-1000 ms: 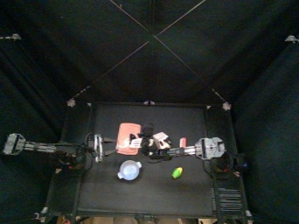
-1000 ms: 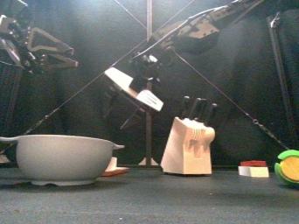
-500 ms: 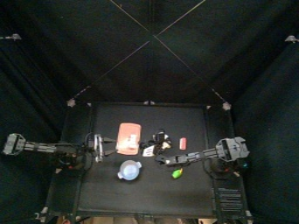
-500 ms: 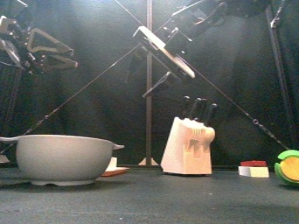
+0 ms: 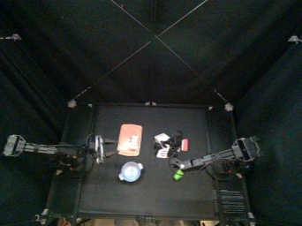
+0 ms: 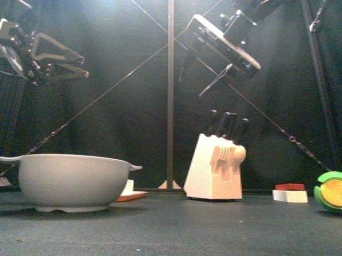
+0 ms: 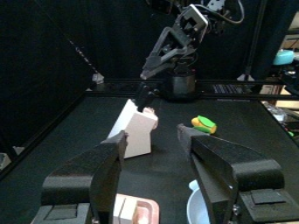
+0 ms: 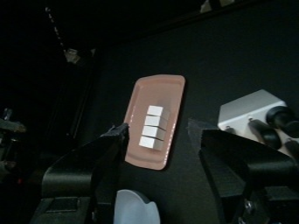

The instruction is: Grab pairing knife

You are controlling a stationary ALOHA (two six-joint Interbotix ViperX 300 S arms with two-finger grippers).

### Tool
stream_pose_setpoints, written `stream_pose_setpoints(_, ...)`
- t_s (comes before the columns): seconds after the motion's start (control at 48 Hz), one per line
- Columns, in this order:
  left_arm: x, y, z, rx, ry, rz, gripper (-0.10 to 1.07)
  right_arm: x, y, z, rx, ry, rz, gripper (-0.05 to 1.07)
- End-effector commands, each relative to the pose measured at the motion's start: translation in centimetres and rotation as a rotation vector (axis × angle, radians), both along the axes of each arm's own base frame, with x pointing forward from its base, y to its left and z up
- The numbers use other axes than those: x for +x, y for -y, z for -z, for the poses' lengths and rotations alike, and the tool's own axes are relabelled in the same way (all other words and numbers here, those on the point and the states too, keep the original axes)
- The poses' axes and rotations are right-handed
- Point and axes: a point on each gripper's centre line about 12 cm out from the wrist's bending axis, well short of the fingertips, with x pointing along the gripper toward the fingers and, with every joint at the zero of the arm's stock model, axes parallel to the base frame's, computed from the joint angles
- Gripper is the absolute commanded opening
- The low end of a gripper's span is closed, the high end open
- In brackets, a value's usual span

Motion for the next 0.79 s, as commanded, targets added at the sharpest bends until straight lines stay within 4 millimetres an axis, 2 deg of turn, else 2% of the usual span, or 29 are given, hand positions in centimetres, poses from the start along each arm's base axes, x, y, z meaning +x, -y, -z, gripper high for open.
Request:
stream_pose_setpoints(0.0,0.1,-0.1,-0.5,0.001,0.016,-0.007,0.87,-1.4,-0.1,-2.1,-0.007,-0.009,0.026,0.89)
stream_pose_setpoints(0.229,0.1,-0.2,-0.4,0.0,0.015,-0.01,0.87,-3.4,-0.5,-2.1,0.041,-0.212,0.016,0.89)
stream_pose_setpoints(0.458,0.0,-0.2,-0.3,0.0,0.014,-0.01,0.87,-5.8,-1.6,-2.3,0.058,-0.245,-0.056,0.89)
stream_pose_setpoints(0.583,0.1,-0.2,-0.3,-0.002,0.012,-0.012,0.87,-7.4,-1.9,-1.5,0.084,-0.262,-0.069,0.89)
stream_pose_setpoints(0.771,0.0,-0.3,-0.4,-0.004,0.015,-0.017,0.87,-9.0,-1.9,1.1,0.151,-0.342,-0.057,0.89)
